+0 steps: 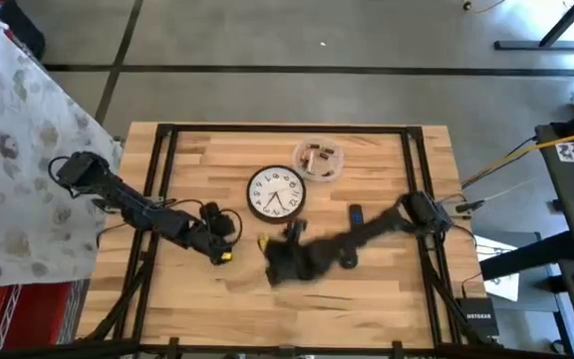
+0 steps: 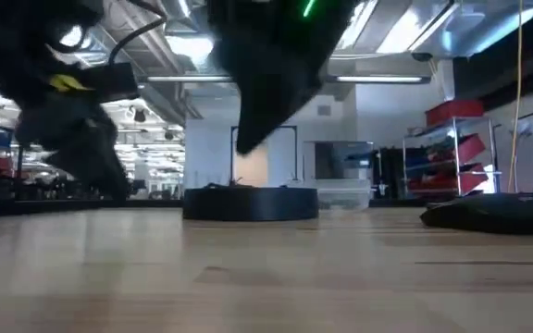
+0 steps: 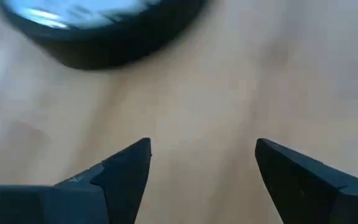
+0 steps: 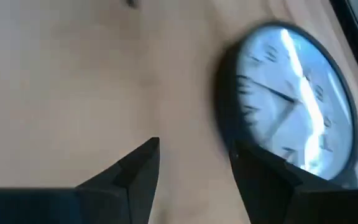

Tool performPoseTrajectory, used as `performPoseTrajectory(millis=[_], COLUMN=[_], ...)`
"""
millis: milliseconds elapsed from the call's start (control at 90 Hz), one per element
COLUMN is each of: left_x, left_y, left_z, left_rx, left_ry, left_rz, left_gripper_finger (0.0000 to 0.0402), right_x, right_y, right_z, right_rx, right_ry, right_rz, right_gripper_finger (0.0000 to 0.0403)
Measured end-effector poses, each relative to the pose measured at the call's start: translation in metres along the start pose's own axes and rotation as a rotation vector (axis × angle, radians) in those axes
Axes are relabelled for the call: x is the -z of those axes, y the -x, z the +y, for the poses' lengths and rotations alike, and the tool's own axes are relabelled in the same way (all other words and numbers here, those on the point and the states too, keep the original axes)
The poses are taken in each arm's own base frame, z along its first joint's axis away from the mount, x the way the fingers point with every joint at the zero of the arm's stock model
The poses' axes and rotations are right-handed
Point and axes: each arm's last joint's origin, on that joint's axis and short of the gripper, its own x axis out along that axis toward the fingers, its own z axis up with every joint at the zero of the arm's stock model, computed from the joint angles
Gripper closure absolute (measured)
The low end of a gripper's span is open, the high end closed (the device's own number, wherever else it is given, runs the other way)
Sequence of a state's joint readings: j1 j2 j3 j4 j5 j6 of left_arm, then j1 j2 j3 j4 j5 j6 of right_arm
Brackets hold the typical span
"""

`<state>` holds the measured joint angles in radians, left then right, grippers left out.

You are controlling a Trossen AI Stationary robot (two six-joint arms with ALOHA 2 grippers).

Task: Insert battery
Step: Prepare the wall clock

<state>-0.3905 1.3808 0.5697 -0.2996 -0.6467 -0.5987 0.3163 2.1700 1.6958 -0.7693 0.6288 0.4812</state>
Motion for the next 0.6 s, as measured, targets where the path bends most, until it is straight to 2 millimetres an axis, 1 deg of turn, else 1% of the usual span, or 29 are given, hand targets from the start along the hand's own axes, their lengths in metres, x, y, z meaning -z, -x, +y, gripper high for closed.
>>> performPoseTrajectory(millis=[100,178,244,278,367,456,544,600], left_x=[-0.004,-0.007,-0.007,-0.008,-0.009,-0.011,-0.011,-0.011], left_y=[-0.004,-0.005,-0.005,-0.005,-0.004,-0.002,0.001,0.002], left_z=[0.008,0.012,0.014,0.014,0.012,0.007,0.002,0.0], left_rx=[-0.126,-0.191,-0.225,-0.231,-0.219,-0.19,-0.163,-0.145], left_ry=[0.021,0.046,0.054,0.055,0.055,0.048,0.039,0.038], left_rz=[-0.06,-0.096,-0.117,-0.124,-0.14,-0.161,-0.183,-0.189], left_gripper_finger=[0.0128,0.0128,0.0128,0.0128,0.0128,0.0128,0.0128,0.0128], right_x=[-0.007,-0.011,-0.012,-0.013,-0.015,-0.017,-0.018,-0.019], right_y=[-0.022,-0.039,-0.051,-0.054,-0.056,-0.051,-0.042,-0.032], right_z=[-0.025,-0.043,-0.05,-0.052,-0.044,-0.031,-0.014,-0.006], right_rx=[0.039,0.03,-0.036,-0.071,-0.216,-0.359,-0.423,-0.434], right_ry=[-0.106,-0.191,-0.23,-0.244,-0.273,-0.257,-0.202,-0.155], right_rz=[0.029,0.066,0.103,0.114,0.126,0.112,0.047,0.021], right_gripper_finger=[0.0226,0.0226,0.0226,0.0226,0.0226,0.0226,0.0226,0.0226])
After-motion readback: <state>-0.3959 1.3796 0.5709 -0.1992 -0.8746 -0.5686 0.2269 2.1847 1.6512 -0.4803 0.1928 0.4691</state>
